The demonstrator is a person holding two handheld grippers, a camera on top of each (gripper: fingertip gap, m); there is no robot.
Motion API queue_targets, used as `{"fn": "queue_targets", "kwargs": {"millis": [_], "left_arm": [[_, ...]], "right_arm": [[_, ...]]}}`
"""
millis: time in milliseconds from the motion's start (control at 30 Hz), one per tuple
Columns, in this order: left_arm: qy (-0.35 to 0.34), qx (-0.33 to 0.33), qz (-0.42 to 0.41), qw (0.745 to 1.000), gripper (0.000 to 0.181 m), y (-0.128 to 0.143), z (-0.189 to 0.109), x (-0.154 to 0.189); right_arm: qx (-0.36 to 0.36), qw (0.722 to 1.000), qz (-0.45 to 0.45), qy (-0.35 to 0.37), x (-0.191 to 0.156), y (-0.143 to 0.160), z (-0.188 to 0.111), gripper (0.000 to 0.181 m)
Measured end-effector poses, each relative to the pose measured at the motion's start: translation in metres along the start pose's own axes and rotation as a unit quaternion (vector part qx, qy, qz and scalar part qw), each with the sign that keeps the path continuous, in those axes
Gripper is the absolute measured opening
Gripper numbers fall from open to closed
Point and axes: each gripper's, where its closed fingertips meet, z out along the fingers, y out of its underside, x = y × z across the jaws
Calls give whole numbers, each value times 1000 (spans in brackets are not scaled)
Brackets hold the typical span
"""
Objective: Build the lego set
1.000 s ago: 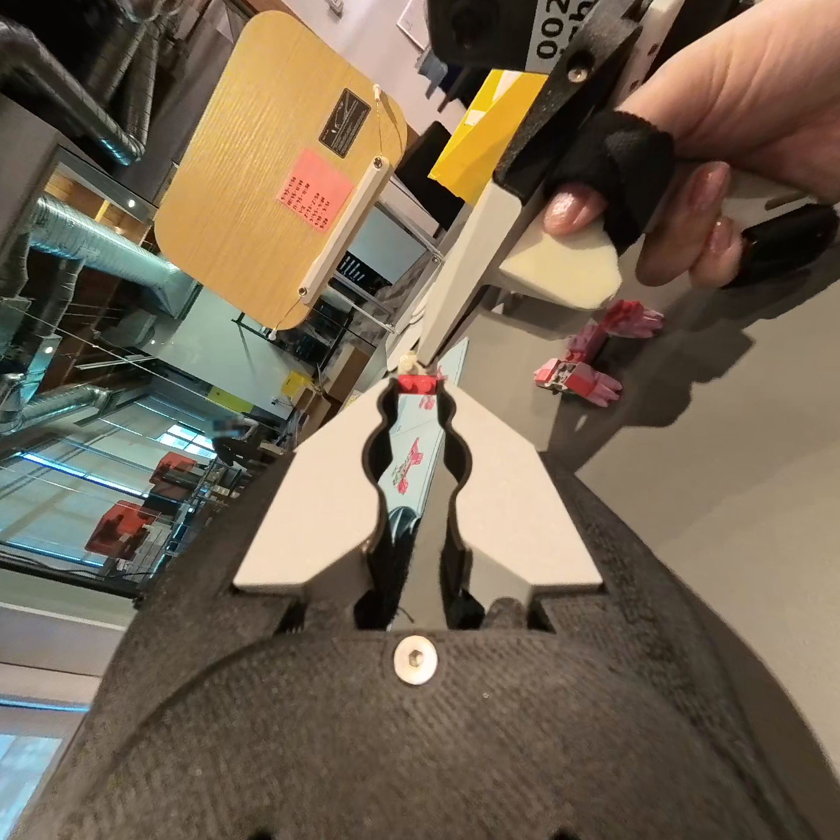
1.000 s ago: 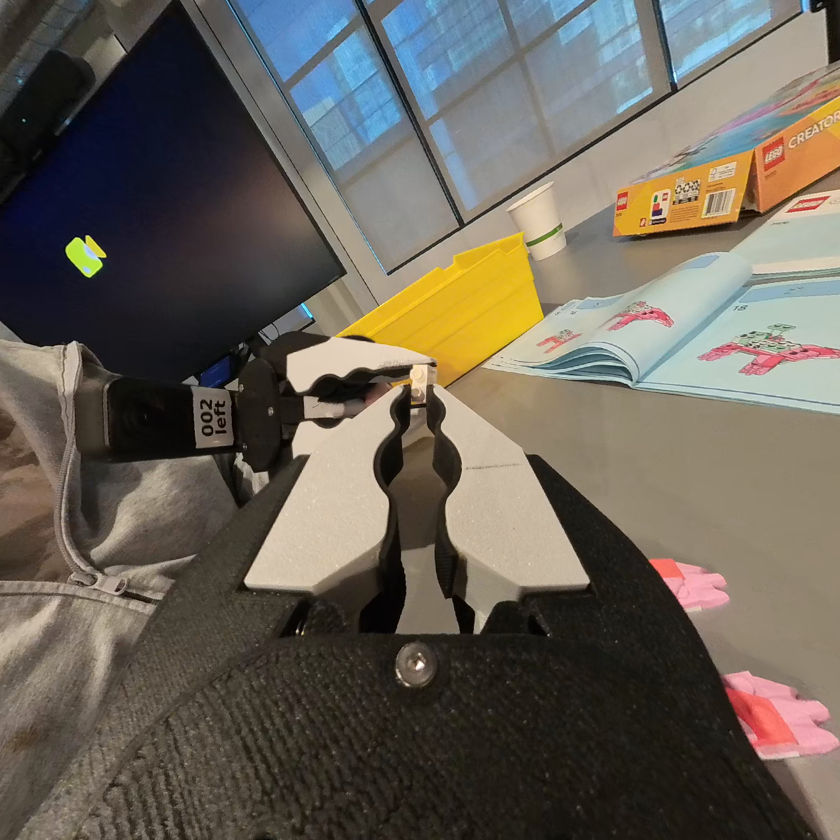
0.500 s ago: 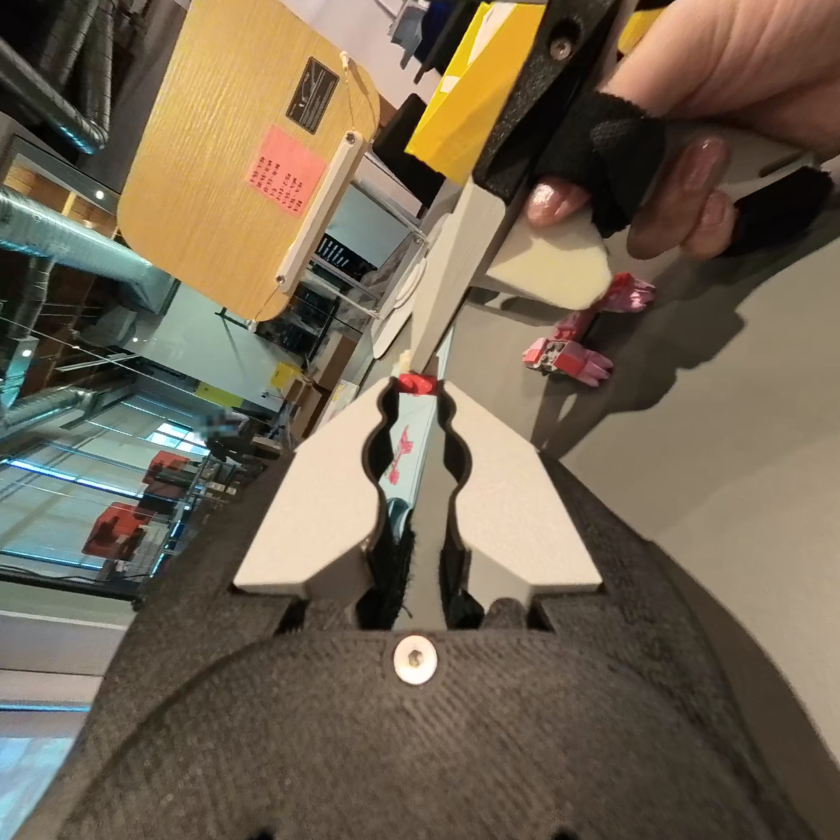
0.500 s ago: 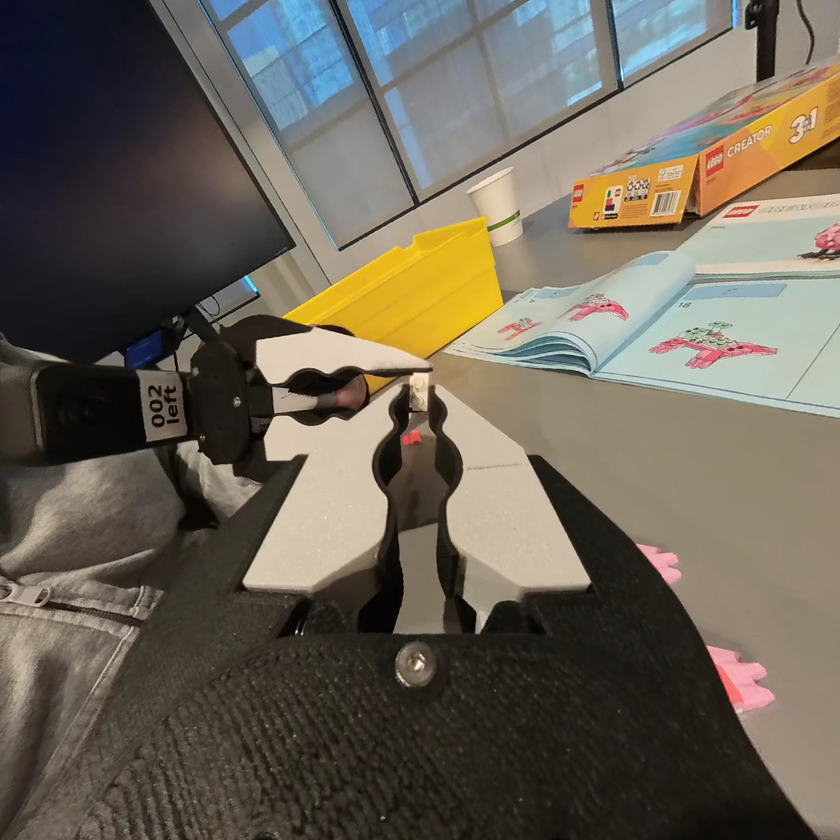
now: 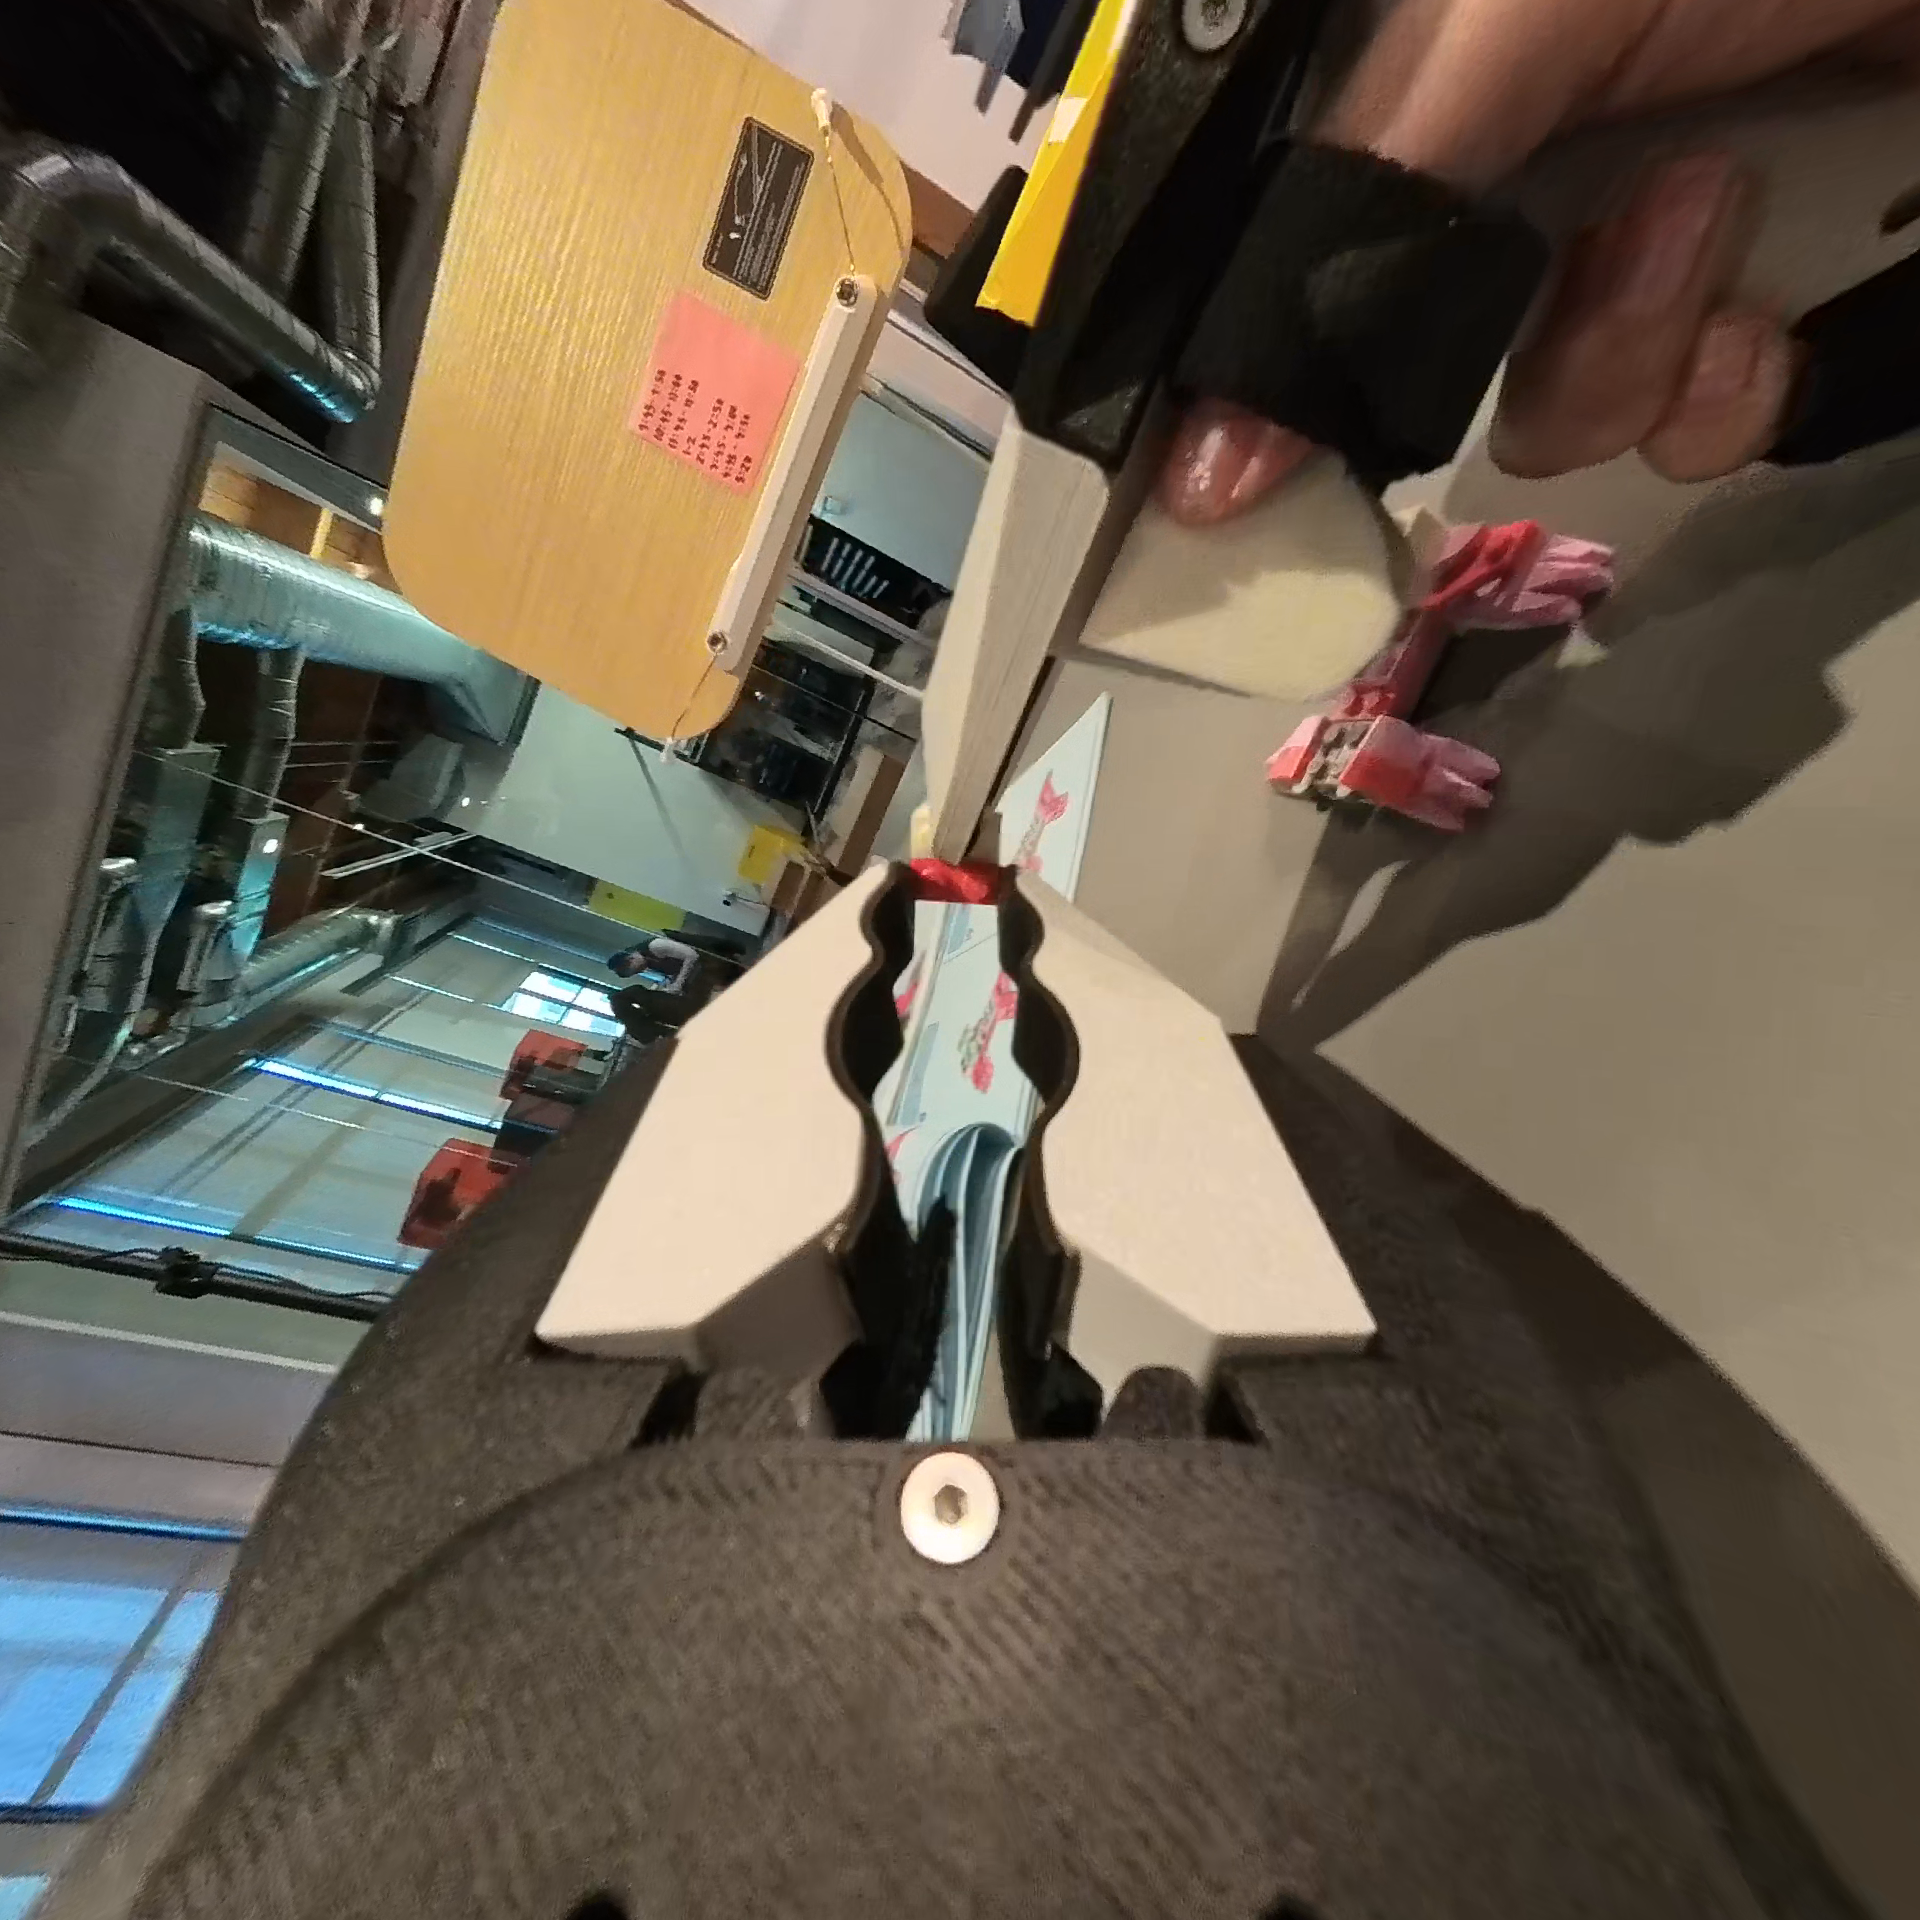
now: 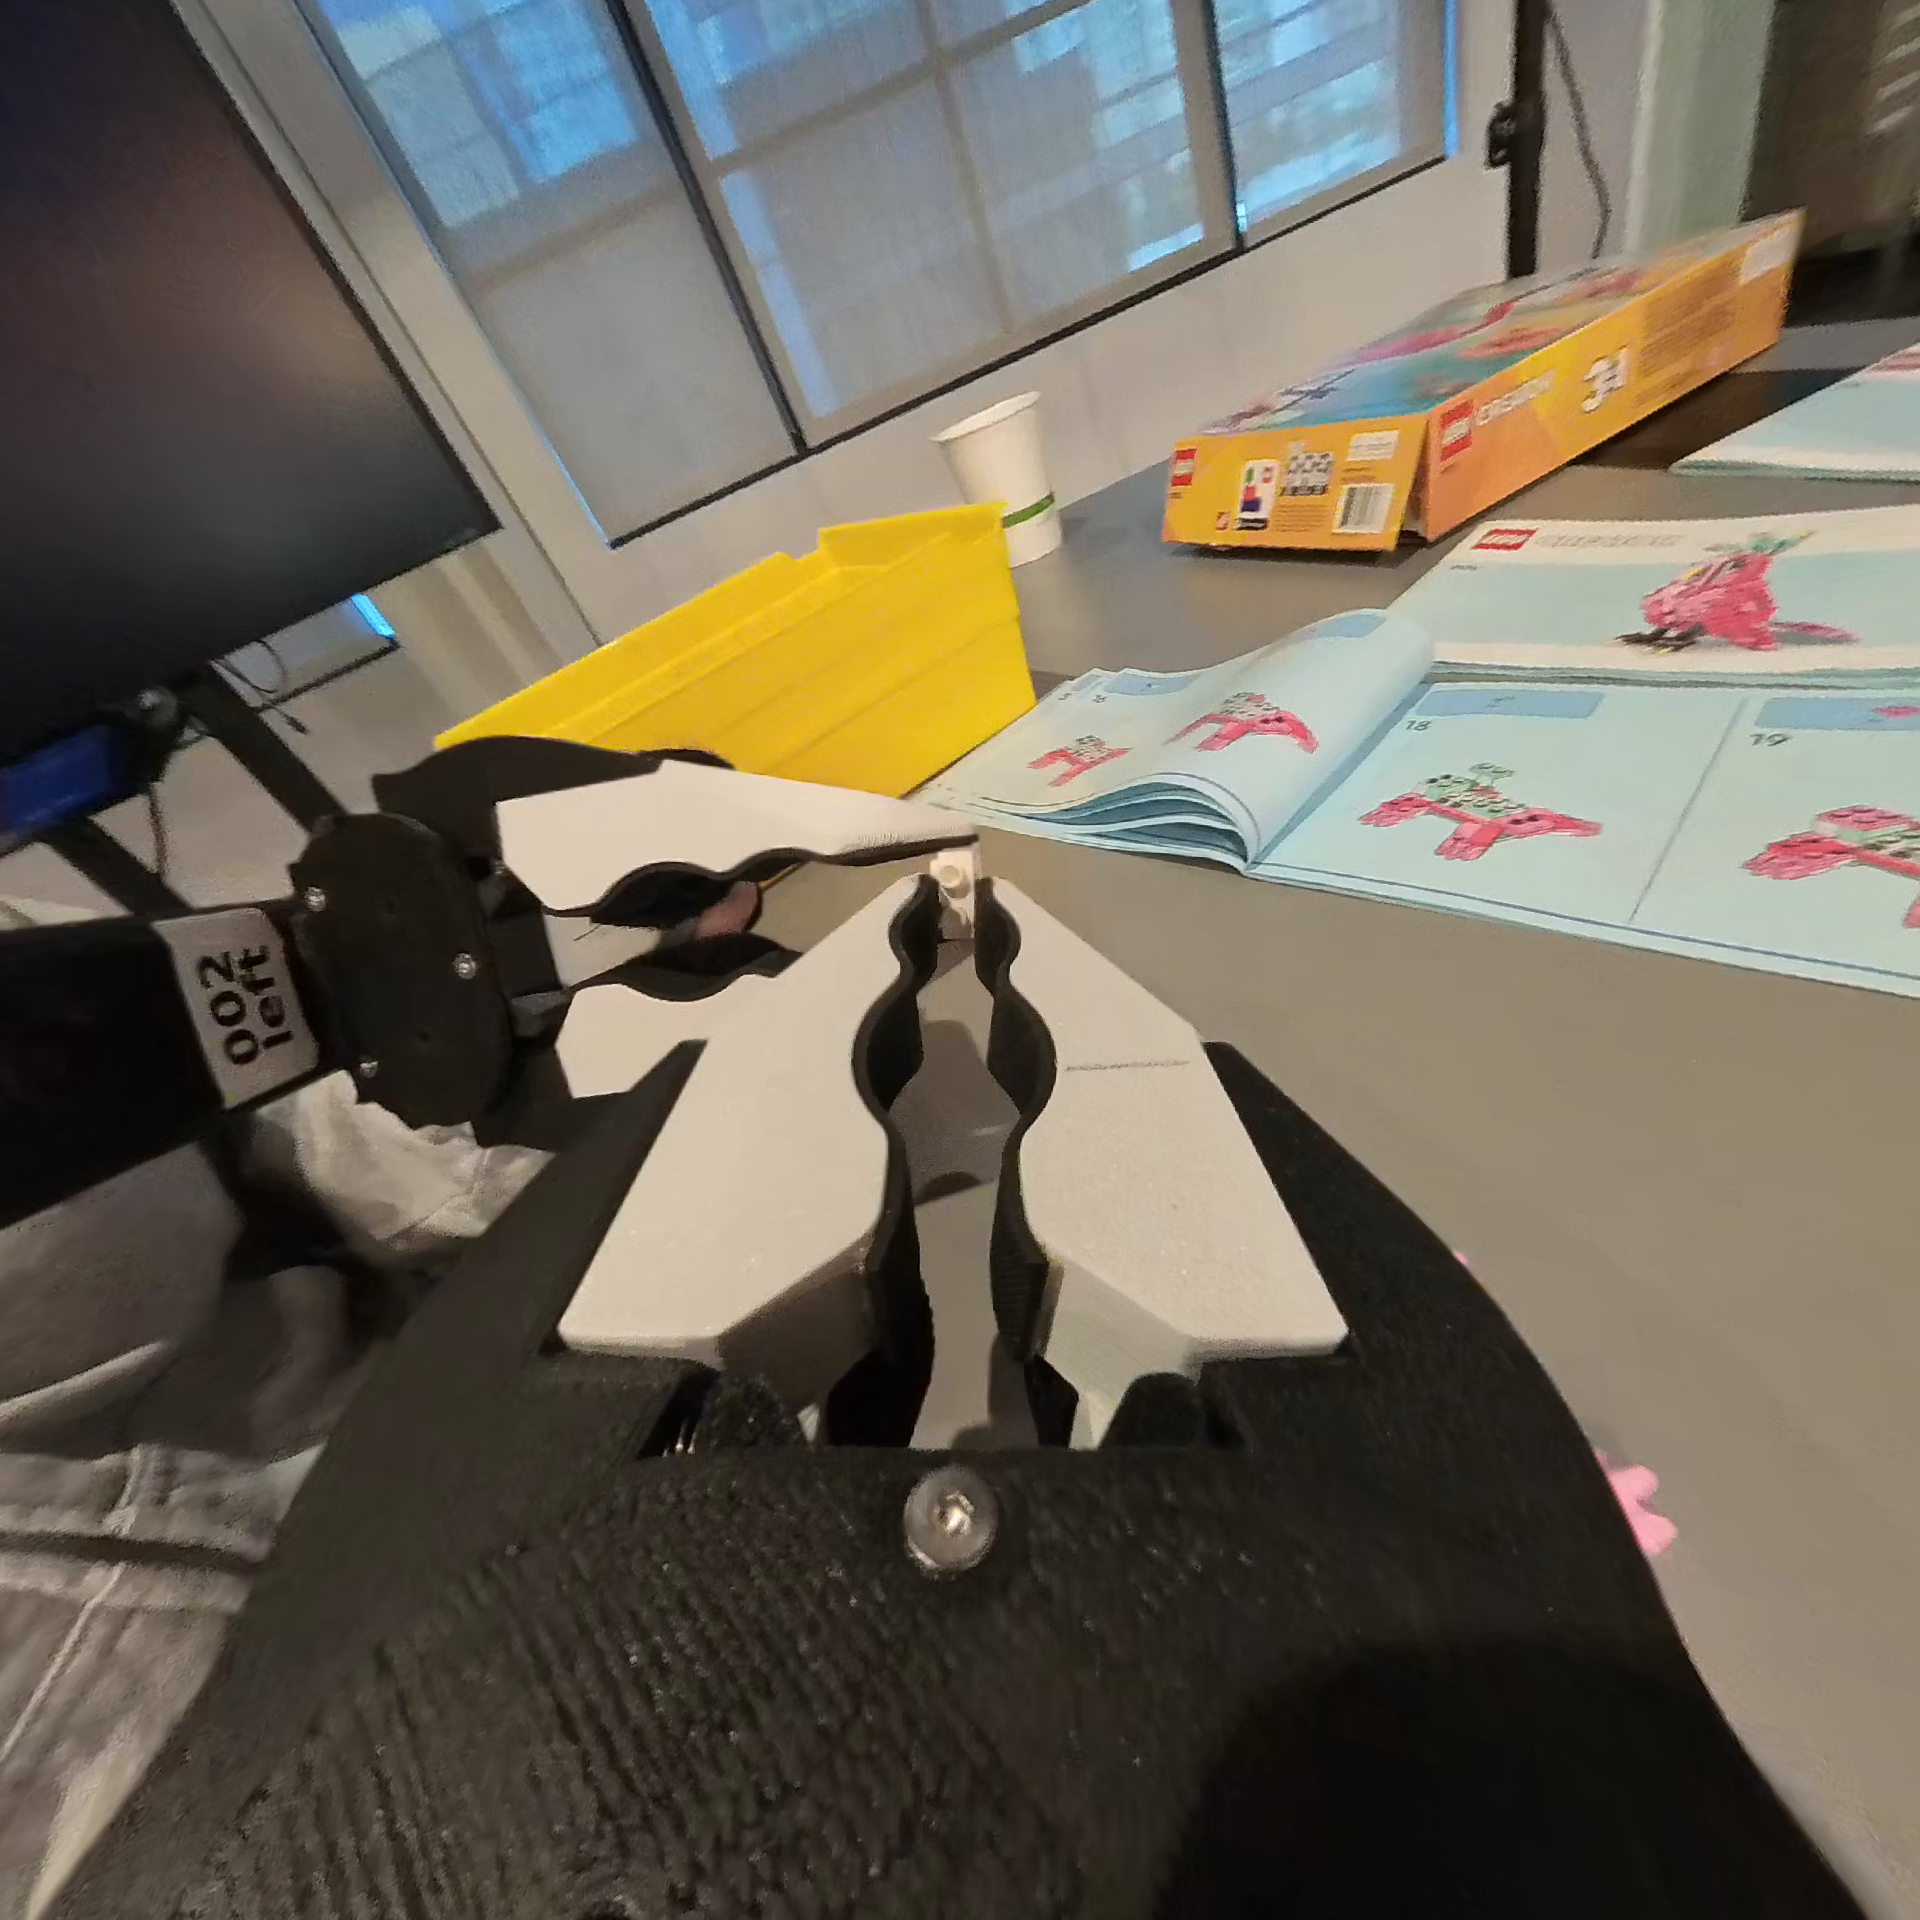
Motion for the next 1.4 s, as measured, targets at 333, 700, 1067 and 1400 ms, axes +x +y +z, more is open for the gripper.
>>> {"fn": "queue_targets", "kwargs": {"millis": [333, 700, 1067, 1400], "left_arm": [[-10, 6, 4, 1000, 16, 2, -3, -3], [56, 63, -122, 989, 16, -3, -9, -1], [20, 57, -32, 998, 18, -6, -8, 8], [19, 31, -21, 999, 16, 1, -5, 9]], "right_arm": [[-4, 997, -64, 44, -1, -1, 3, 5], [-7, 999, -49, 6, -5, -1, 0, 5], [-25, 999, 24, -18, -1, 8, 0, 5], [-32, 999, 18, -11, -1, 11, 2, 5]]}}
